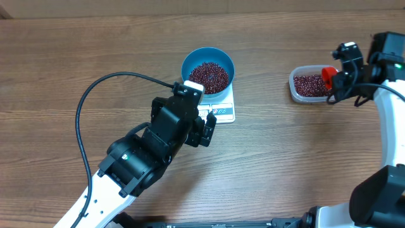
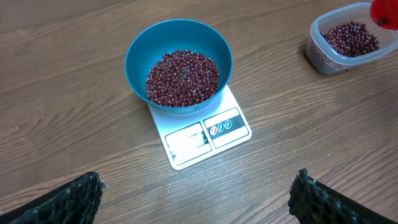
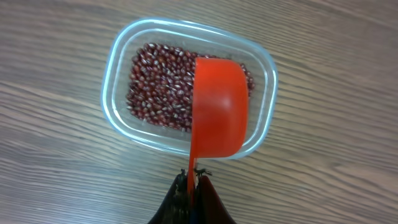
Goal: Scoop item into bowl and weigh 150g on scale
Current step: 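Lower the red scoop into the beans in the tub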
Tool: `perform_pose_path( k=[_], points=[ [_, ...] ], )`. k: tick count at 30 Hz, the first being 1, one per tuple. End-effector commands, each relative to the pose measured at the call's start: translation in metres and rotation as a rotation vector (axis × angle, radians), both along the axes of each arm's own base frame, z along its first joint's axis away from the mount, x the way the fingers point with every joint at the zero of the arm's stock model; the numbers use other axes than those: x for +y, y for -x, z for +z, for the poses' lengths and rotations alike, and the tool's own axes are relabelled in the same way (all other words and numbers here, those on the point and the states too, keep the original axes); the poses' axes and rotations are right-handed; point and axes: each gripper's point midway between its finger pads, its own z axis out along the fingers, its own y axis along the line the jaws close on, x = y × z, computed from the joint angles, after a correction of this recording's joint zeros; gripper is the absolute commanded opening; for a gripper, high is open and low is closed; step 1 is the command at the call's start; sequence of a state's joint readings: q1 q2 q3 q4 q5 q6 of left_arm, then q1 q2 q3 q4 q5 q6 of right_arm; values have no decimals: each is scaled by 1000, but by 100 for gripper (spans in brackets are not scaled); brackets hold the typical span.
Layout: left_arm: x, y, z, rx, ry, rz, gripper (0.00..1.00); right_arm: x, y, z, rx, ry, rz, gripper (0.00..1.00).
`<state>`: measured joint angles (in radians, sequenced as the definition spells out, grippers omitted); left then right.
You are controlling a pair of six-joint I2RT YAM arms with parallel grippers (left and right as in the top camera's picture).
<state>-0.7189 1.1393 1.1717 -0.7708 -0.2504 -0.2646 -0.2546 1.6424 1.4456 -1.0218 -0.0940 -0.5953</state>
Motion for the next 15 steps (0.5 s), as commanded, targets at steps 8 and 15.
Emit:
perform_pose_path(
  k=[8,15],
  points=[
    [0,-3,5,-4,23,19,99,-5,-14,27,-72,174,-60,4],
    [0,-3,5,-4,23,19,99,9,-15,21,-80,-171,-382,4]
  ],
)
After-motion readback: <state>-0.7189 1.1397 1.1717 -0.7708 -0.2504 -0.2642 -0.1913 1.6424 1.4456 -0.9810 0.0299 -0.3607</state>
